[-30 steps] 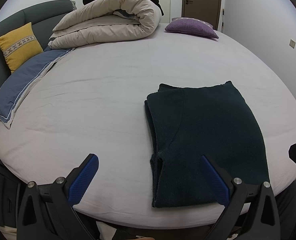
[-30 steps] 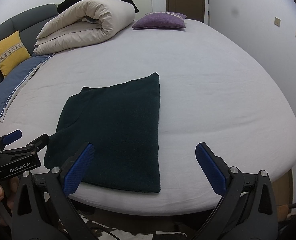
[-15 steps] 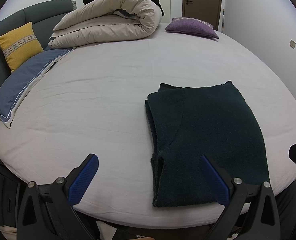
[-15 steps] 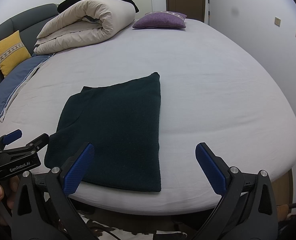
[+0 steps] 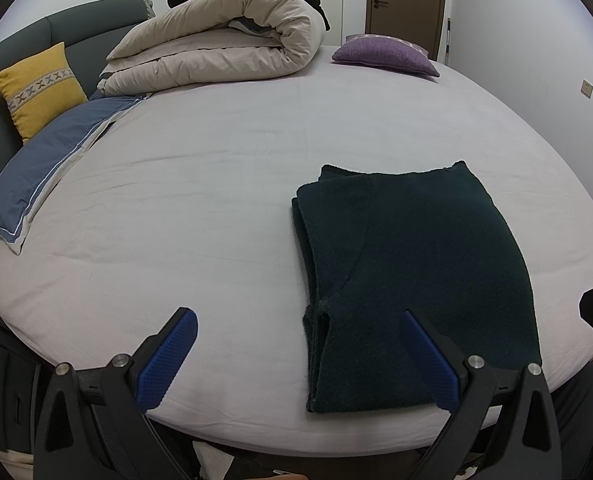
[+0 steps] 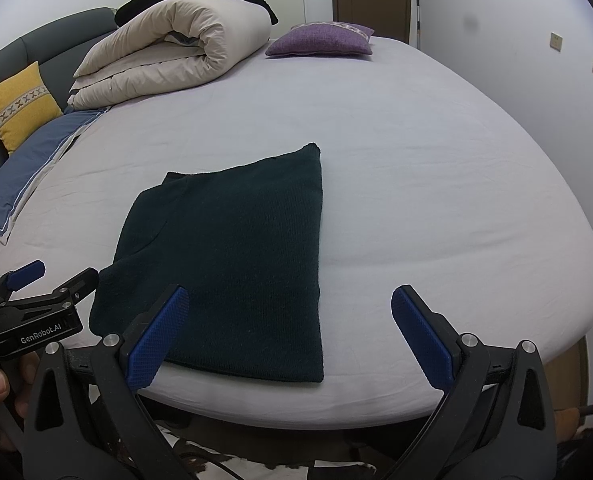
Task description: Fold small clothes
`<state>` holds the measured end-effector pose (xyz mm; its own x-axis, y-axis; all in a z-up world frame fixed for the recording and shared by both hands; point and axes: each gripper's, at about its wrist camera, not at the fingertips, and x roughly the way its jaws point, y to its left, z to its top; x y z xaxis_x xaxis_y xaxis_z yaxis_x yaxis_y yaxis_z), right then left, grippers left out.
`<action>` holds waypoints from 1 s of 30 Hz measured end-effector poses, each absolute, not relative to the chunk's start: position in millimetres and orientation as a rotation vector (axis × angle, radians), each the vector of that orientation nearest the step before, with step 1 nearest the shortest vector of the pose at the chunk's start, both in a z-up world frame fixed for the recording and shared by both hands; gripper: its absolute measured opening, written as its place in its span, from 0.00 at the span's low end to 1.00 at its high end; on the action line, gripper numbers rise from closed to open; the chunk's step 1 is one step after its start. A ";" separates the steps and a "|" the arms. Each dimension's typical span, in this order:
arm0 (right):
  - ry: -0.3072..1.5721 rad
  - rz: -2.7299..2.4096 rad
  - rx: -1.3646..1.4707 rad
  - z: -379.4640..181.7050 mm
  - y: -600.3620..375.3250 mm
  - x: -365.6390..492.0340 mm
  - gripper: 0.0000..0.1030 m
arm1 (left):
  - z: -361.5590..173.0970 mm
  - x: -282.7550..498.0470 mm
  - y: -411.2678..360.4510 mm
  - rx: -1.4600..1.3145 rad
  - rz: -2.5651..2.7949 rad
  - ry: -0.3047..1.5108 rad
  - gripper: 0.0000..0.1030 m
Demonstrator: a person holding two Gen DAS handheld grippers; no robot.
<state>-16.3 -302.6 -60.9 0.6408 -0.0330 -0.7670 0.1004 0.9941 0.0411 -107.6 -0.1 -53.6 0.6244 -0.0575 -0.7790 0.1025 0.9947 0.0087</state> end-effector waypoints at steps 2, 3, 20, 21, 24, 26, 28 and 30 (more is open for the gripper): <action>0.872 -0.076 0.082 -60.9 -302.6 -16.4 1.00 | -54.4 -108.0 -0.1 0.052 -0.091 0.893 1.00; 0.872 -0.076 0.083 -60.9 -302.7 -16.4 1.00 | -55.0 -108.4 -0.7 0.053 -0.091 0.893 1.00; 0.875 -0.068 0.084 -62.5 -302.6 -17.2 1.00 | -58.9 -111.6 -1.0 0.041 -0.081 0.903 1.00; 0.875 -0.068 0.085 -62.3 -303.5 -16.6 1.00 | -59.1 -111.4 -1.1 0.041 -0.081 0.904 1.00; 0.875 -0.068 0.086 -62.3 -304.0 -16.3 1.00 | -59.5 -111.4 -1.5 0.041 -0.081 0.904 1.00; 0.877 -0.067 0.086 -62.7 -303.0 -16.7 1.00 | -59.2 -111.4 -1.2 0.040 -0.080 0.904 1.00; 0.875 -0.067 0.086 -62.2 -303.9 -16.2 1.00 | -59.5 -111.6 -1.4 0.041 -0.077 0.904 1.00; 0.876 -0.068 0.085 -62.2 -303.8 -16.1 1.00 | -60.0 -110.8 -0.7 0.039 -0.077 0.906 1.00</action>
<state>-16.1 -303.8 -62.2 0.6381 -0.0246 -0.7695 0.0941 0.9945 0.0462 -110.8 -0.7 -60.0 0.6142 -0.0503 -0.7875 0.0836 0.9965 0.0016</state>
